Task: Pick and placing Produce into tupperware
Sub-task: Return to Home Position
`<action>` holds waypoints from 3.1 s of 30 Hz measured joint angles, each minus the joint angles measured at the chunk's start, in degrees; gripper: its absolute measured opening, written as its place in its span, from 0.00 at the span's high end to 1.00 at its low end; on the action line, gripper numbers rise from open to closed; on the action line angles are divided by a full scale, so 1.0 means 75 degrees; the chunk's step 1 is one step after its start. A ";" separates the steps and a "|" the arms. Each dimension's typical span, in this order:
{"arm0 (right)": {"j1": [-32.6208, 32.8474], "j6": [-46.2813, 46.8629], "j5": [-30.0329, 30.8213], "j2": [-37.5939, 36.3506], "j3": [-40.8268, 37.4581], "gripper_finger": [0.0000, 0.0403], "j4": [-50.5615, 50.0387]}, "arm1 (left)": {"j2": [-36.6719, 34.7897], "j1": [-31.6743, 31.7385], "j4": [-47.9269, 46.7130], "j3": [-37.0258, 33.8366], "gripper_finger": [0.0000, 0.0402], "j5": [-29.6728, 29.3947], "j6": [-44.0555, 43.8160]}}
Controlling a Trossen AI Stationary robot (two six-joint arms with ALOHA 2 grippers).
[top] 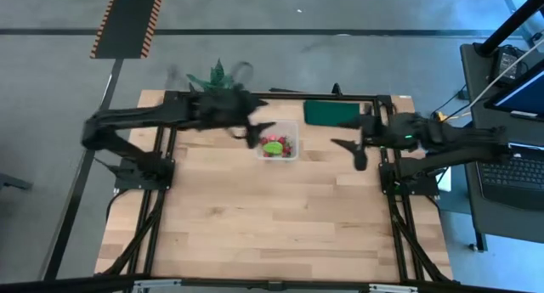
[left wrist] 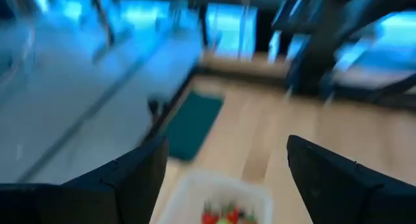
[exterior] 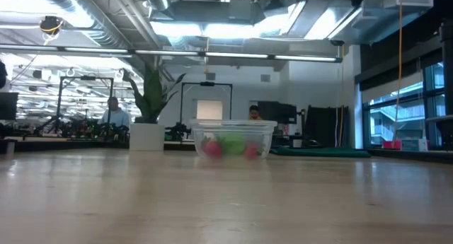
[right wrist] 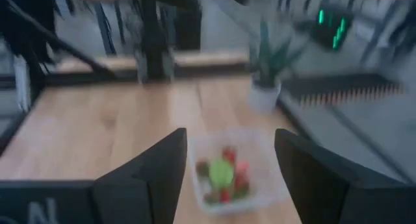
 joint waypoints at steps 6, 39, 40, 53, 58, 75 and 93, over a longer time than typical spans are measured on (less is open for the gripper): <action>-0.0067 -0.0404 0.0007 -0.1217 -0.0387 0.42 0.0248 | -0.2250 -0.0618 0.0773 -0.1129 0.24 -0.0193 0.0731; -0.0114 -0.0150 0.0595 -0.6093 -0.3485 0.42 0.1009 | -1.0517 -0.0998 0.2834 -0.9201 0.24 -0.1007 0.0204; -0.0114 -0.0147 0.0583 -0.6066 -0.3485 0.42 0.0979 | -1.0511 -0.1001 0.2832 -0.9320 0.24 -0.1006 0.0145; -0.0114 0.0244 0.0592 -0.6104 -0.3488 0.42 0.0496 | -1.0512 -0.1002 0.4643 -1.0579 0.24 -0.1057 -0.0042; -0.0112 0.0258 0.0591 -0.6104 -0.3511 0.42 0.0540 | -1.0510 -0.1001 0.4644 -1.0585 0.24 -0.1195 0.0109; -0.0111 0.0448 0.0585 -0.6104 -0.6608 0.42 0.4563 | -1.0510 -0.0989 0.4503 -1.0585 0.24 -0.1397 0.0130; -0.0111 0.0422 0.0591 -0.6102 -0.7009 0.42 0.4978 | -1.0510 -0.0988 0.4493 -1.0585 0.24 -0.1393 0.0131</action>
